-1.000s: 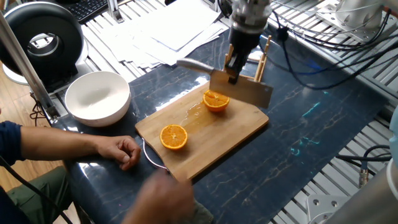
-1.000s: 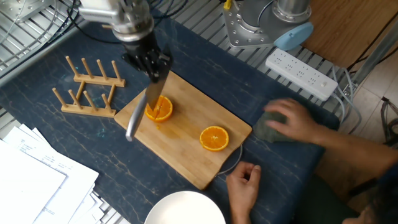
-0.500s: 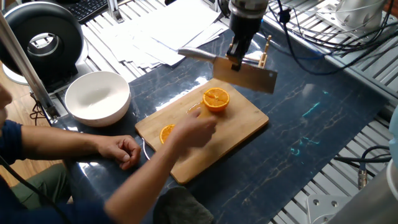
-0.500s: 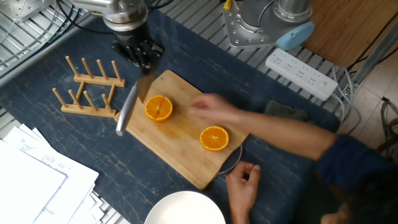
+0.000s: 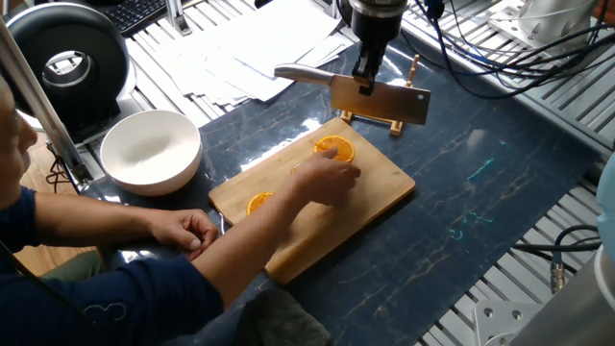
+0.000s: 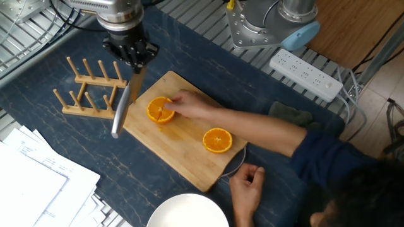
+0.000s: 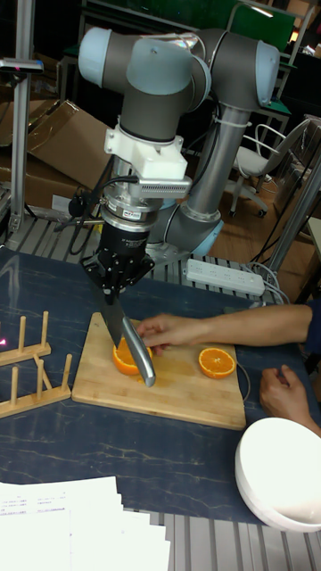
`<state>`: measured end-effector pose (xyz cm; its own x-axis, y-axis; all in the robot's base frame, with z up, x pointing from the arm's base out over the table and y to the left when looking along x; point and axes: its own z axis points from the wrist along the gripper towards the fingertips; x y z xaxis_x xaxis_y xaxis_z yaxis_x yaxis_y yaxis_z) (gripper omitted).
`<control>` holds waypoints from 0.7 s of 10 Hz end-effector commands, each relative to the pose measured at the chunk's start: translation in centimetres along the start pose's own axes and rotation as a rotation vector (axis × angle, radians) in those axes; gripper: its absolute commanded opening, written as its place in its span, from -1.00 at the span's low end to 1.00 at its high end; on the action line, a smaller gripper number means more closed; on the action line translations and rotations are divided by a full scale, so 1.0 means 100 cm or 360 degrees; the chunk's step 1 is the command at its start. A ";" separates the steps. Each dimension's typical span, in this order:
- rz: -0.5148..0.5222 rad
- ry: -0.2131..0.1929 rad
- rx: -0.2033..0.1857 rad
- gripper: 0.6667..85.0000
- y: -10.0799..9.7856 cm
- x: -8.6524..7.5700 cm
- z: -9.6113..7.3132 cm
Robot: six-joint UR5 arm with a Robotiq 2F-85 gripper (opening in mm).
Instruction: Chop the orange
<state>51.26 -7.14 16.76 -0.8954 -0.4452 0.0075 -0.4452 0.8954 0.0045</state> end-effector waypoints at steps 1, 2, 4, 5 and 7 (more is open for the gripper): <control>-0.0026 -0.0023 0.0019 -0.98 -0.006 -0.005 -0.001; -0.0029 -0.0022 0.0021 -0.98 -0.007 -0.004 -0.001; -0.0026 -0.0021 0.0023 -0.98 -0.008 -0.004 0.000; -0.0026 -0.0022 0.0021 -0.98 -0.007 -0.004 0.000; -0.0024 -0.0026 0.0018 -0.98 -0.007 -0.005 0.001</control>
<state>51.82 -7.76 16.62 -0.8875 -0.4609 0.0026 -0.4609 0.8873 -0.0144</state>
